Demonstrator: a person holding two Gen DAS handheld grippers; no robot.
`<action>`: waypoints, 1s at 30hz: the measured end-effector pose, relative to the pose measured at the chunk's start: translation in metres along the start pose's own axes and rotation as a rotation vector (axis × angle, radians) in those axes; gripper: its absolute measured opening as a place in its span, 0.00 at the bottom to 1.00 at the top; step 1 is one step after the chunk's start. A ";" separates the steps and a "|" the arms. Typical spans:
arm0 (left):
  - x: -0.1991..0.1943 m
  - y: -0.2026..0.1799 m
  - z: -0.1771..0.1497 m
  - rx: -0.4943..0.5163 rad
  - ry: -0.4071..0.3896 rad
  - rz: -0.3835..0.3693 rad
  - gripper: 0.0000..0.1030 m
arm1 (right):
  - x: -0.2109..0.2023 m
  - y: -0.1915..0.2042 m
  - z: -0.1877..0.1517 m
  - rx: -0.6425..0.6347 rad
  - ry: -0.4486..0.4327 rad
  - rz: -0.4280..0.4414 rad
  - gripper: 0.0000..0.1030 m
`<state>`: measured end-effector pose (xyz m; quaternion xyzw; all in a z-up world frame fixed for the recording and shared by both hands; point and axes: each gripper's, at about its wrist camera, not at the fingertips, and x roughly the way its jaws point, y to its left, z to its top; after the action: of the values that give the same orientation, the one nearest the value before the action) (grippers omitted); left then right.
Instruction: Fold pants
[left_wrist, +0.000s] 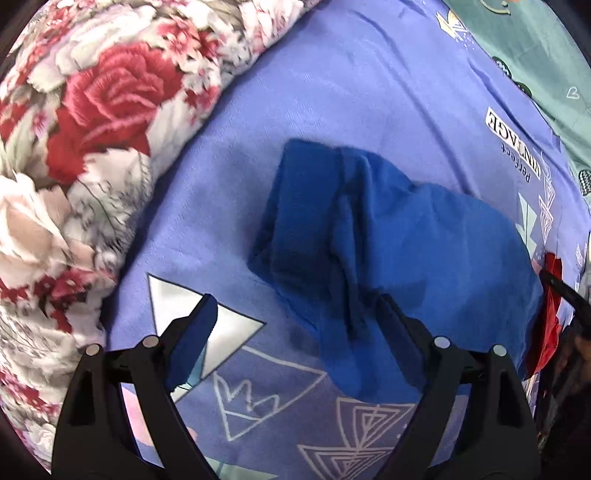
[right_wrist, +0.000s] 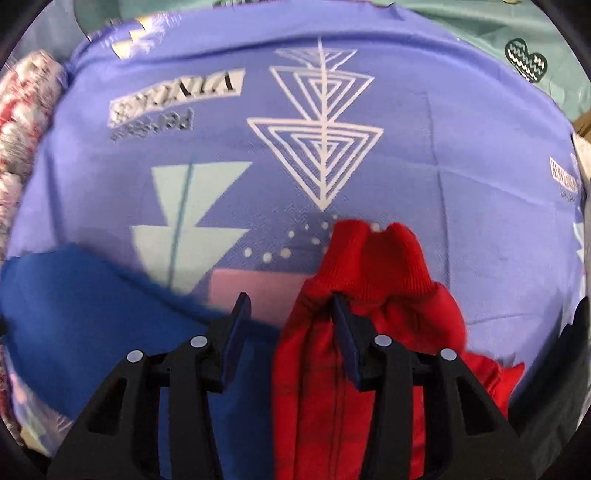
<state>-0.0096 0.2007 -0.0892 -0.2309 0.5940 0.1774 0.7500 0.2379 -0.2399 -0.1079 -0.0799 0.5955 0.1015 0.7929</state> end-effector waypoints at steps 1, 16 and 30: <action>0.002 -0.001 -0.002 0.002 0.002 0.002 0.86 | -0.001 -0.006 0.001 0.032 -0.004 -0.017 0.13; 0.029 -0.022 -0.002 0.064 0.032 0.039 0.88 | -0.063 -0.193 -0.160 0.458 -0.087 0.122 0.12; 0.032 -0.016 0.015 0.013 0.020 0.008 0.89 | -0.085 -0.122 -0.122 0.294 -0.136 0.216 0.41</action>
<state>0.0185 0.1949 -0.1156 -0.2255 0.6035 0.1740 0.7447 0.1335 -0.3935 -0.0598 0.1084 0.5539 0.1030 0.8190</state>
